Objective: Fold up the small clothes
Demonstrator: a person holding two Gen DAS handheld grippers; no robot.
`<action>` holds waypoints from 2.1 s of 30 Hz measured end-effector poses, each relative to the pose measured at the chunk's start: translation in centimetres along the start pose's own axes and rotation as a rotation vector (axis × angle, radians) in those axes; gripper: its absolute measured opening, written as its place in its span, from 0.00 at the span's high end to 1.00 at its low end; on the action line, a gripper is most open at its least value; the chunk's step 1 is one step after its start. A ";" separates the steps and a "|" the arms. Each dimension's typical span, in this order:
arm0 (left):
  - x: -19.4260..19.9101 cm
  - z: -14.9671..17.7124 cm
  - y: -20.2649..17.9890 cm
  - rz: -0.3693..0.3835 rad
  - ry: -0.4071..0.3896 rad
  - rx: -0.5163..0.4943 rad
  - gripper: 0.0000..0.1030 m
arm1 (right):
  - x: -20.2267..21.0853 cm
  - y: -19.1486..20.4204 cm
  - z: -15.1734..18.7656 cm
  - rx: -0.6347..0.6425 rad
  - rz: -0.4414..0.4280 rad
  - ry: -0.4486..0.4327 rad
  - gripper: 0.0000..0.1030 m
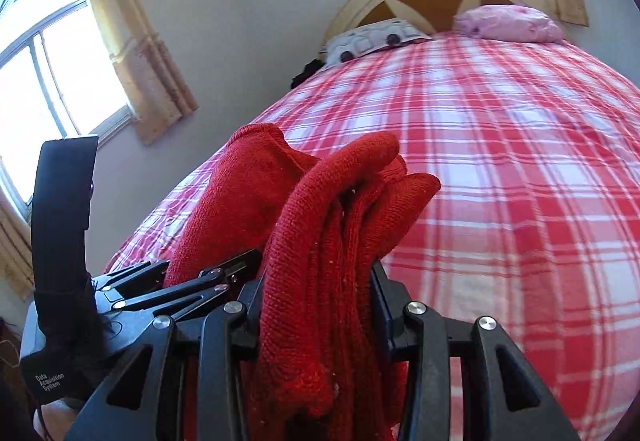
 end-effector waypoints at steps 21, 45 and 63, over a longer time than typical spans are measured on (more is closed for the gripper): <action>-6.3 -1.6 3.6 -0.011 0.049 0.024 0.44 | -10.3 -3.3 -1.3 -0.152 -0.035 0.103 0.58; -1.6 4.4 5.7 -0.146 0.026 0.100 0.07 | -4.3 1.1 4.3 0.104 0.103 0.132 0.63; 3.9 8.5 2.5 -0.125 -0.052 0.074 0.05 | 11.8 1.7 5.3 -0.037 0.154 -0.261 0.35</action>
Point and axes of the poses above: each gripper's, at about its wrist camera, not at the fingertips, and x roughly against the way its jaws point, y to its left, z to its underside, the point moved 6 cm from there along -x, roughly the way its jaws point, and after that the axes turned 11 degrees about y, right-handed, at the moved point
